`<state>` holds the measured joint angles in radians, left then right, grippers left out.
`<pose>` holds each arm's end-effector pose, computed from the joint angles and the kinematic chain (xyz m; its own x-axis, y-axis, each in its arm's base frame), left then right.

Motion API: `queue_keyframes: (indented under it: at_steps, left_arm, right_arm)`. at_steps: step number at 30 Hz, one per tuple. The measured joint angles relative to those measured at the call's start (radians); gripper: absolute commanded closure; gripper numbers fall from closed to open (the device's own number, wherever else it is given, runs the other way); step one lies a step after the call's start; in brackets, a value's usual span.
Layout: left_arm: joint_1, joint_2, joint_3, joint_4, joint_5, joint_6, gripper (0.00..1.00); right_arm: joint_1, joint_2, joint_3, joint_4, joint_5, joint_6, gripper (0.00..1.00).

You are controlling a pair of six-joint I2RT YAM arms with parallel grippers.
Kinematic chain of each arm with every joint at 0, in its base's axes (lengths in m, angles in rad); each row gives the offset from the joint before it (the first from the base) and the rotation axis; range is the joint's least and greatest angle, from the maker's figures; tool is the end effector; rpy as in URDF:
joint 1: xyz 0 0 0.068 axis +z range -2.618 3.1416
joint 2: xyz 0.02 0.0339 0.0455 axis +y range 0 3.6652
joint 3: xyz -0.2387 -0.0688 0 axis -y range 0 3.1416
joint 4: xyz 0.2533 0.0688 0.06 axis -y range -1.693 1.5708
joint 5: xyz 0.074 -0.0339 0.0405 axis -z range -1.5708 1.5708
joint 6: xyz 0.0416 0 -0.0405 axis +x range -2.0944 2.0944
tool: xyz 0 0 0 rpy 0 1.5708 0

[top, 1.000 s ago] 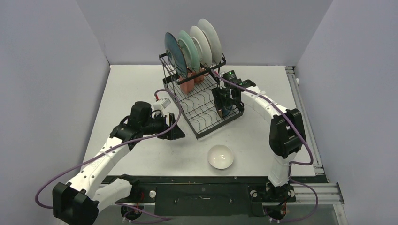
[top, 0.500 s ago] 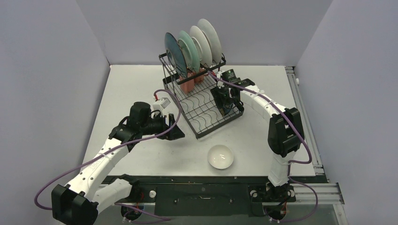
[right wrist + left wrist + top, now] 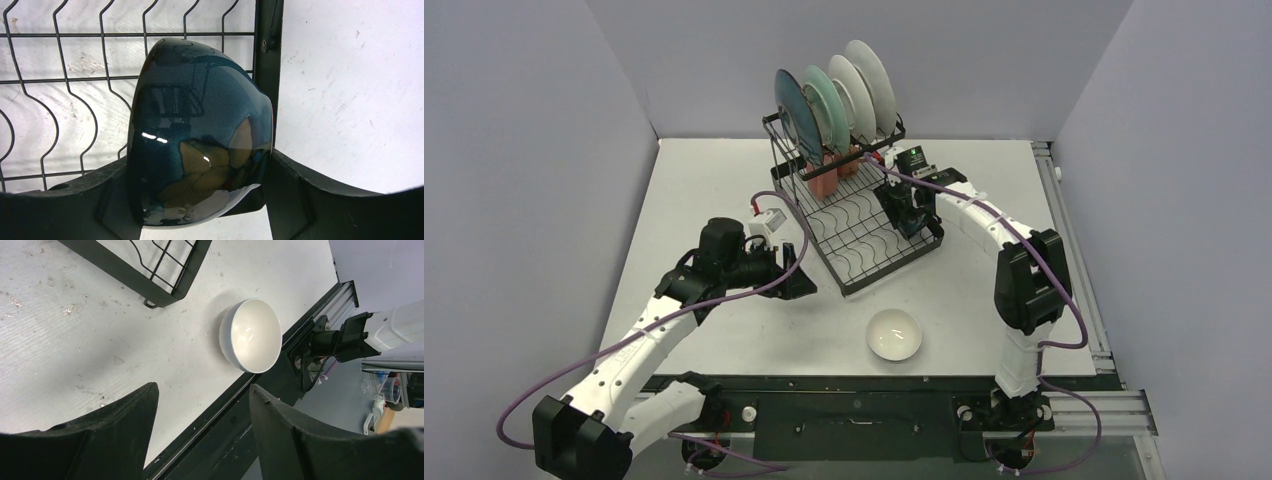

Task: Load the mixed dishes into the dish rack
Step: Insert the bowl into the dish rack.

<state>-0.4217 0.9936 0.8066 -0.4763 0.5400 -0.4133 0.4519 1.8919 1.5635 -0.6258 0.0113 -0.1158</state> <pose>0.2068 -0.1162 0.2579 -0.8039 -0.0169 -0.5945 0.4344 0.6660 -0.6064 0.3792 0.1835 0.2208 -0.6793 -0.4581 -0.5733 -0.5127 0.8552 -0.0760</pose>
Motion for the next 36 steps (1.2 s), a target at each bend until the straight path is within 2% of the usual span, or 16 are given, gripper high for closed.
queue_keyframes:
  at_steps: [13, 19, 22, 29, 33, 36]
  left_arm:
    - [0.000, -0.004, 0.000, -0.001, -0.012, 0.004, 0.36]
    - [0.000, -0.004, 0.000, -0.002, -0.013, 0.006, 0.36]
    - [0.000, -0.005, 0.000, -0.002, -0.013, 0.007, 0.35]
    - [0.000, -0.005, 0.000, -0.004, -0.013, 0.007, 0.34]
    - [0.000, -0.005, 0.000, -0.007, -0.013, 0.007, 0.33]
    - [0.000, -0.005, 0.000, -0.007, -0.014, 0.007, 0.32]
  right_arm:
    - [0.009, 0.031, 0.000, 0.020, -0.026, -0.008, 0.98]
    - [0.004, 0.034, 0.001, 0.005, -0.069, -0.007, 0.89]
    - [0.003, 0.050, 0.015, -0.040, -0.101, -0.004, 0.78]
    - [-0.013, 0.069, 0.029, -0.035, -0.097, 0.022, 0.63]
    - [-0.013, 0.069, 0.026, -0.026, -0.089, 0.030, 0.48]
    - [-0.013, 0.068, 0.023, -0.015, -0.076, 0.042, 0.44]
